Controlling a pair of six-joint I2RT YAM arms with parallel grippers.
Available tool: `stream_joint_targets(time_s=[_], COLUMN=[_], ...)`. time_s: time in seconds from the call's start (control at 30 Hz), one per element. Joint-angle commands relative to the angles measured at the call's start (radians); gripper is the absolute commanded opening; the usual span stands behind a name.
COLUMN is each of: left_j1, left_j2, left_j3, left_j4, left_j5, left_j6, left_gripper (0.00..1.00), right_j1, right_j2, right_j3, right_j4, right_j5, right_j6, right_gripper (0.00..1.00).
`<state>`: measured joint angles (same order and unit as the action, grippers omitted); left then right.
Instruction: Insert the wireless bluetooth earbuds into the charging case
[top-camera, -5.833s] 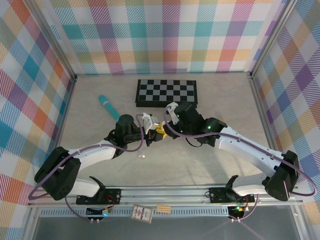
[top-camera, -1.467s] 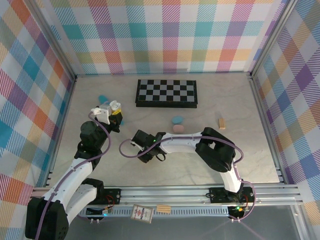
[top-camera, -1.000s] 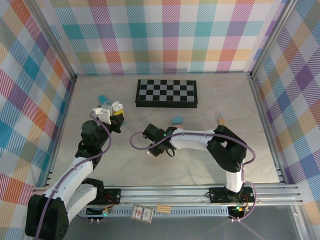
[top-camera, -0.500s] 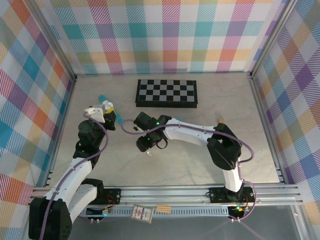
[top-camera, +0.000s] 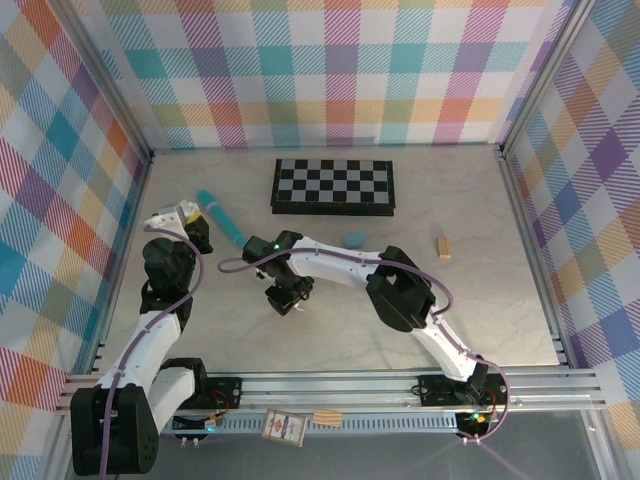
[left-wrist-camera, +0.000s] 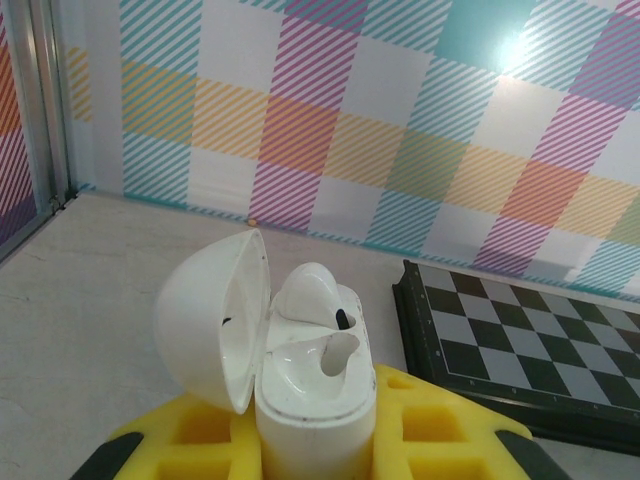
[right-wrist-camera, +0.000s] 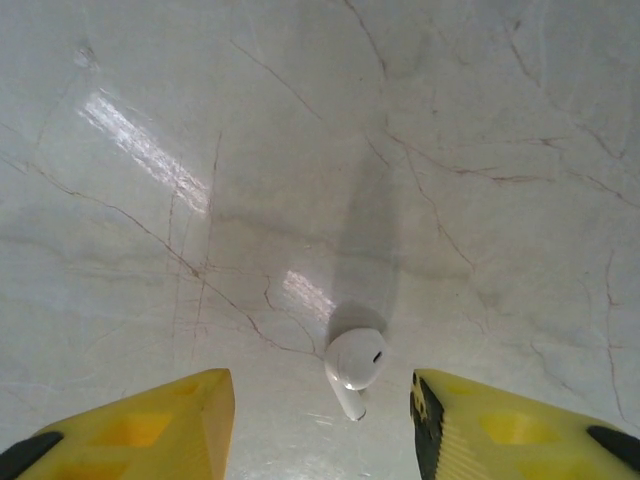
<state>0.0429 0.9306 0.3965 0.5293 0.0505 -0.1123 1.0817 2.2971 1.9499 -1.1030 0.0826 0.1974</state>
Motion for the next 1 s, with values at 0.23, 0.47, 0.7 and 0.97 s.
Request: stream_joint_targets(time_s=[0.23,0.47,0.7,0.97], left_j1=[0.017,0.017,0.017,0.017], left_j2=[0.007,0.007,0.005,0.004], left_j3=[0.004,0.009,0.009,0.015], left_j4=[0.055,0.054,0.054,0.033], left_j5=[0.033,0.036,0.045,0.065], left_j6=[-0.017,-0.015,-0.016,-0.009], left_gripper=[0.0,0.0,0.0,0.0], right_j1=[0.011,0.012,0.014,0.013], right_j2=[0.098,0.126,0.137,0.124], right_j3=[0.128,0.143,0.143,0.141], right_j4=[-0.145,-0.153,-0.156,-0.159], right_j5=[0.026,0.028,0.037,0.053], right_j6=[-0.07,-0.081,-0.079,-0.066], right_gripper=[0.48,0.43,0.37,0.3])
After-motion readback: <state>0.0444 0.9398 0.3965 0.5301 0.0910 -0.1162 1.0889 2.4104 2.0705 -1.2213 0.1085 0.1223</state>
